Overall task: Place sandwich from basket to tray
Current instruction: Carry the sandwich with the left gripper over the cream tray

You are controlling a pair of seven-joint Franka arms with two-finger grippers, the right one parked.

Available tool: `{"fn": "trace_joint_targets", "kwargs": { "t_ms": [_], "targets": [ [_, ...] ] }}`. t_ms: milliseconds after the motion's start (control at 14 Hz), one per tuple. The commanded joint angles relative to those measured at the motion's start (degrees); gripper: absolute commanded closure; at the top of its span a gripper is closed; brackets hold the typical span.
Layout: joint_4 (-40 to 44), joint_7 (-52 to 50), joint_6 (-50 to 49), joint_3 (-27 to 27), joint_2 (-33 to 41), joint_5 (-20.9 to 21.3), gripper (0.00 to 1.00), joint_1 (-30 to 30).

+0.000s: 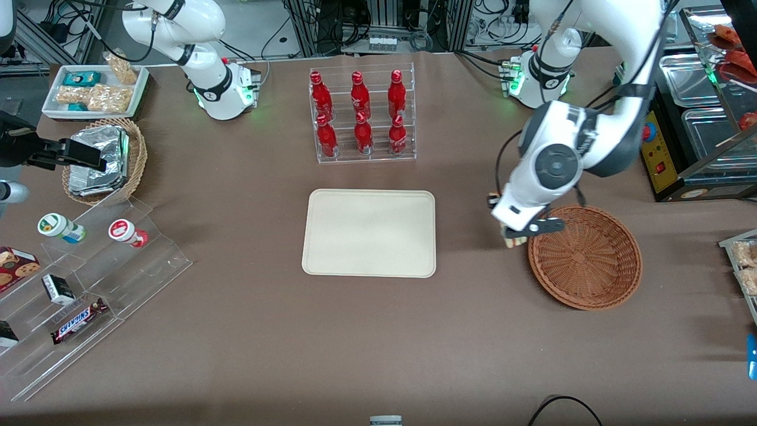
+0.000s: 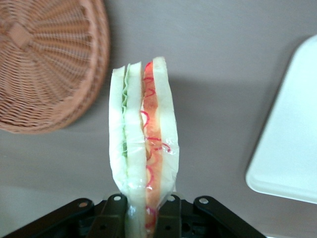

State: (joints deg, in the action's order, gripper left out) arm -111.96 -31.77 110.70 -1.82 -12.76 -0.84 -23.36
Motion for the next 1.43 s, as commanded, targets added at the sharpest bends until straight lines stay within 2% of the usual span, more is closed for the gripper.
{"fn": "trace_joint_targets", "kwargs": {
  "t_ms": [0, 214, 500, 786, 1071, 1357],
  "targets": [
    [4.37, -1.19, -0.84, 0.76, -3.57, -3.72, 0.84, -3.26],
    [7.19, -1.37, -0.75, 0.68, -6.91, -6.0, 0.84, -7.39],
    [16.23, -3.38, -0.66, 0.59, -15.08, -11.37, 0.83, -14.5],
    [23.62, -8.56, 0.03, 0.59, -21.58, -11.46, 0.82, -19.78],
    [26.97, -12.7, 7.49, 0.59, -26.69, -11.38, 0.82, -24.71],
    [29.17, -12.88, 9.36, 0.59, -29.33, -11.38, 0.78, -25.07]
  ]
}}
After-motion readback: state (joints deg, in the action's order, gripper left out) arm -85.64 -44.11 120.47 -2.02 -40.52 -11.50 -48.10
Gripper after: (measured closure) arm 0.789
